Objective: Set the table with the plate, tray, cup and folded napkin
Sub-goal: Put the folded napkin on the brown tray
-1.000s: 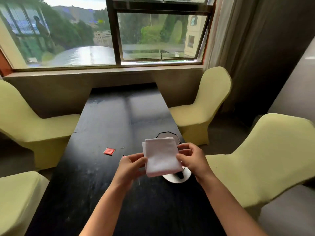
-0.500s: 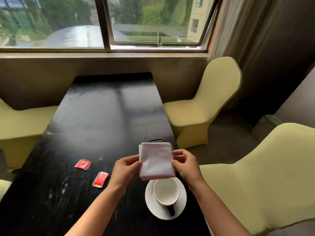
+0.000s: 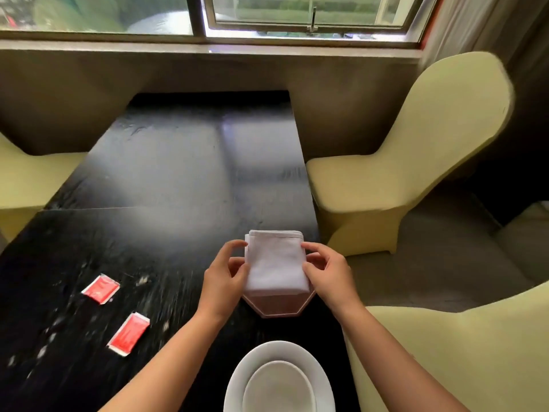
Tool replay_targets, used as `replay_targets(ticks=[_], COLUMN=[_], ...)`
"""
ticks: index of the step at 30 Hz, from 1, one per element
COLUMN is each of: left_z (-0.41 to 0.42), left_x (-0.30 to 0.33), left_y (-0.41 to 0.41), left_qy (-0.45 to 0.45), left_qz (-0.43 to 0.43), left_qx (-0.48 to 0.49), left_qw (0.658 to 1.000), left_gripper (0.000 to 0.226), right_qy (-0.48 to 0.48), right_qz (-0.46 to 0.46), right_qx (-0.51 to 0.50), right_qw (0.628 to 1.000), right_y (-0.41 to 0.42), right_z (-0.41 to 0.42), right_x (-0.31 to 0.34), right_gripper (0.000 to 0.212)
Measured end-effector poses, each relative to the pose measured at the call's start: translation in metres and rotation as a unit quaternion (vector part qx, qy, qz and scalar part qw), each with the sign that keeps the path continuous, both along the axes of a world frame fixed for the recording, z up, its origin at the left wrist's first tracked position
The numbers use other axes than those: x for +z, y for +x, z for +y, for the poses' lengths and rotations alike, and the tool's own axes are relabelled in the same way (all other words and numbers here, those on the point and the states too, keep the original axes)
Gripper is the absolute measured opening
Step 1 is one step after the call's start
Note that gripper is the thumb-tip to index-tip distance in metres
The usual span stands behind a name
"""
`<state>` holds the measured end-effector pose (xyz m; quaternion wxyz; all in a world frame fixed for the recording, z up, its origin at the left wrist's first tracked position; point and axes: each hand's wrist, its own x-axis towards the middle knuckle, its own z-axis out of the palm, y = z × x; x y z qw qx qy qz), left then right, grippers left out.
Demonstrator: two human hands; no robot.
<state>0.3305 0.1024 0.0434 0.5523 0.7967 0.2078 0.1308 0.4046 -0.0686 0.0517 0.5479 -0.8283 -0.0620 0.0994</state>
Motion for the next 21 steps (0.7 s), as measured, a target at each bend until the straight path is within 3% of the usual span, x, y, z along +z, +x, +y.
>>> replay_targets(ticks=[11, 21], left_z=[0.006, 0.006], left_x=[-0.081, -0.098], left_y=[0.047, 0.060], left_qy=[0.036, 0.089], left_qz=[0.032, 0.045], left_qx=[0.037, 0.045], left_qw=[0.998, 0.994], left_gripper=[0.035, 0.033], right_qy=[-0.098, -0.159], right_qz=[-0.031, -0.062], right_qx=[0.013, 0.022], right_qw=[0.995, 0.985], right_y=[0.047, 0.054], right_z=[0.019, 0.028], right_x=[-0.080, -0.094], right_gripper=[0.041, 0.039])
